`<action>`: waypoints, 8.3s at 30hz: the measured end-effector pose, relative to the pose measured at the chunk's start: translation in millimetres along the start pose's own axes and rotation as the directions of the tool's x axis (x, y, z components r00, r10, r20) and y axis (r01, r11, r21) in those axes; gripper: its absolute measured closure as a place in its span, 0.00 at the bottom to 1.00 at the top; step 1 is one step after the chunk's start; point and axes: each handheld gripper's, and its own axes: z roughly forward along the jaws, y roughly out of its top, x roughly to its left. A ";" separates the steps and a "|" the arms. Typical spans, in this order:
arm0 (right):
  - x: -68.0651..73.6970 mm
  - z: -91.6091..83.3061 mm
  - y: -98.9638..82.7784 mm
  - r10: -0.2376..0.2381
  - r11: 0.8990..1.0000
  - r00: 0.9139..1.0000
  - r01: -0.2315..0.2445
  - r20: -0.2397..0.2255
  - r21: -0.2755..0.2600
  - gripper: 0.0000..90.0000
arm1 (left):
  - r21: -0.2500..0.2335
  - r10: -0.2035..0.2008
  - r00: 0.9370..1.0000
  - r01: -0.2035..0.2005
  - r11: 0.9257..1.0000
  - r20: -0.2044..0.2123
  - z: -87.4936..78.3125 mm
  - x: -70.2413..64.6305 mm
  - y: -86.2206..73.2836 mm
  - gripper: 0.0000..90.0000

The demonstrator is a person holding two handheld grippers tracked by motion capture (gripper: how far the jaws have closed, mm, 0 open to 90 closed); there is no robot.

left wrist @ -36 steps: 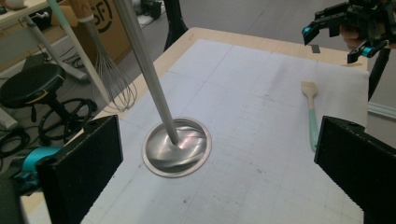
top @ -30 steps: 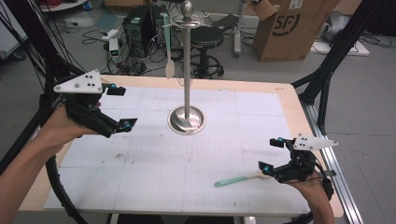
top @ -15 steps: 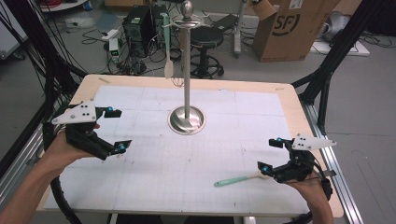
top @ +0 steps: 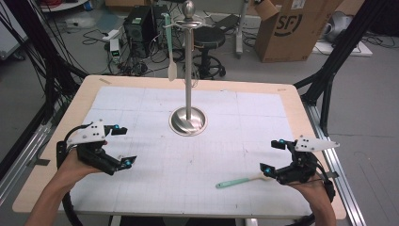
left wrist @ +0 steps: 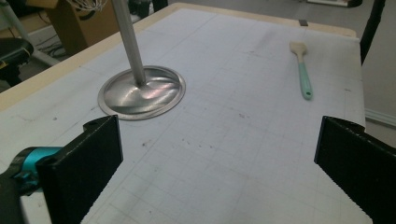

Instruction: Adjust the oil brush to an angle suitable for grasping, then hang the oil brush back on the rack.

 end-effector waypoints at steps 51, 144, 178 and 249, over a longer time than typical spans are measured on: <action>6.9 16.8 47.1 -0.152 0.964 0.981 0.175 -0.124 0.200 0.00 | -0.023 0.019 1.000 -0.019 1.000 0.007 -6.1 -5.3 -20.8 0.02; 16.5 90.2 14.9 -0.245 0.552 0.911 0.413 -0.332 0.725 0.07 | -0.006 -0.009 1.000 0.008 1.000 -0.028 -8.5 -1.4 -25.0 0.02; 19.6 107.3 4.0 -0.293 0.434 0.871 0.489 -0.395 0.756 0.56 | -0.010 -0.014 1.000 0.014 1.000 -0.027 -8.8 0.0 -25.4 0.02; 6.0 55.2 99.0 -0.157 0.950 0.962 0.209 -0.223 0.233 0.91 | 0.010 -0.013 1.000 0.013 1.000 -0.026 -4.7 -0.4 -27.3 0.02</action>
